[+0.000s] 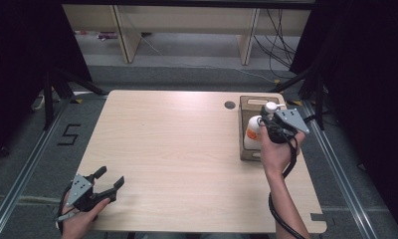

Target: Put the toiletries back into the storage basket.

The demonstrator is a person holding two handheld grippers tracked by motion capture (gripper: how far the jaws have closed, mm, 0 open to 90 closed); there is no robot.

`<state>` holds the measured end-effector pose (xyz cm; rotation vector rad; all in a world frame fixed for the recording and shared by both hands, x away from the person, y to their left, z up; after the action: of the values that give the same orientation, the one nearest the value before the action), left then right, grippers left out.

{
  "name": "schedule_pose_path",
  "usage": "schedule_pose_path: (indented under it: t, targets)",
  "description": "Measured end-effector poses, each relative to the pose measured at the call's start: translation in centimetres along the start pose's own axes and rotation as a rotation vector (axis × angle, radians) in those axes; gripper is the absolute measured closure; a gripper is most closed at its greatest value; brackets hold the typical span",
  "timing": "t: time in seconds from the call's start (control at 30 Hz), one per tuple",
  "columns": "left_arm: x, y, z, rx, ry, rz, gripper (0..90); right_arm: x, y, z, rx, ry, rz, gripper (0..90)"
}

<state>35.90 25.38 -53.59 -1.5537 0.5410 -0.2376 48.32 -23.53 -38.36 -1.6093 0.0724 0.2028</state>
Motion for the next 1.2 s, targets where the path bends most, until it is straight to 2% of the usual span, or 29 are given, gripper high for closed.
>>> schedule_pose_path:
  t: [0.03,0.1,0.17,0.27,0.33,0.37,0.6,0.67,0.73,0.77,0.8,0.83,0.9,0.93,1.07,1.2]
  targets:
    - [0.0,0.0,0.0,0.0,0.0,0.0,22.0,-0.1,0.0,0.2,0.019,0.0,0.005,63.3]
    - [0.0,0.0,0.0,0.001,0.0,0.001,22.0,0.0,0.0,0.1,0.001,-0.001,0.002,63.3]
    - [0.0,0.0,0.0,0.0,0.0,-0.001,22.0,-0.1,0.1,0.2,0.012,0.004,0.012,63.2]
    - [0.0,0.0,0.0,0.003,0.001,0.0,22.0,-0.1,0.1,0.1,-0.003,-0.003,-0.001,63.1]
    - [0.0,0.0,0.0,0.005,0.002,0.0,22.0,-0.2,0.2,0.2,0.012,0.0,-0.006,62.8]
    - [0.0,0.0,0.0,0.005,0.002,0.0,22.0,-0.3,0.2,0.2,0.001,0.002,-0.005,62.1]
    - [0.0,0.0,0.0,0.005,0.002,0.001,22.0,-0.5,0.0,0.2,-0.007,0.004,-0.022,48.7]
    - [0.0,0.0,0.0,0.005,0.002,0.0,22.0,-0.8,-0.1,0.3,0.009,0.004,-0.019,44.8]
    - [0.0,0.0,0.0,0.006,0.002,0.0,22.0,-0.9,-0.1,0.4,0.005,-0.002,-0.03,42.2]
    - [0.0,0.0,0.0,0.005,0.002,0.0,22.0,-1.0,-0.1,0.3,-0.005,-0.002,-0.028,41.3]
    - [0.0,0.0,0.0,0.005,0.001,0.0,22.0,-1.1,0.0,0.4,0.013,-0.012,-0.021,40.8]
    - [0.0,0.0,0.0,0.007,0.001,0.001,22.0,-1.3,0.1,0.3,0.011,-0.015,-0.012,39.7]
    - [0.1,0.0,0.0,0.009,0.008,-0.01,22.0,-1.5,0.2,0.4,0.022,-0.012,-0.022,38.3]
    - [0.0,0.0,0.0,0.007,-0.001,0.002,22.0,-1.6,0.2,0.3,0.01,-0.011,-0.022,37.8]
    - [0.1,0.0,0.0,0.008,0.008,-0.01,22.0,-2.2,0.7,0.2,0.013,-0.015,-0.008,36.5]
    - [0.1,0.0,0.0,0.008,0.008,-0.013,21.9,-2.9,1.1,0.0,0.019,-0.042,-0.012,35.9]
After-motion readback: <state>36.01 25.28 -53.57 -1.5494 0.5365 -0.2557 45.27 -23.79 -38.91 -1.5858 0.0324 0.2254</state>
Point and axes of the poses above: each handheld gripper's, and its own axes: x roughly forward along the jaws, y roughly out of its underside, z roughly to its left, the point moved 6 cm from there along x, roughly forward along the jaws, and after that the axes turned 1 degree about -x, right-handed, at the moved point
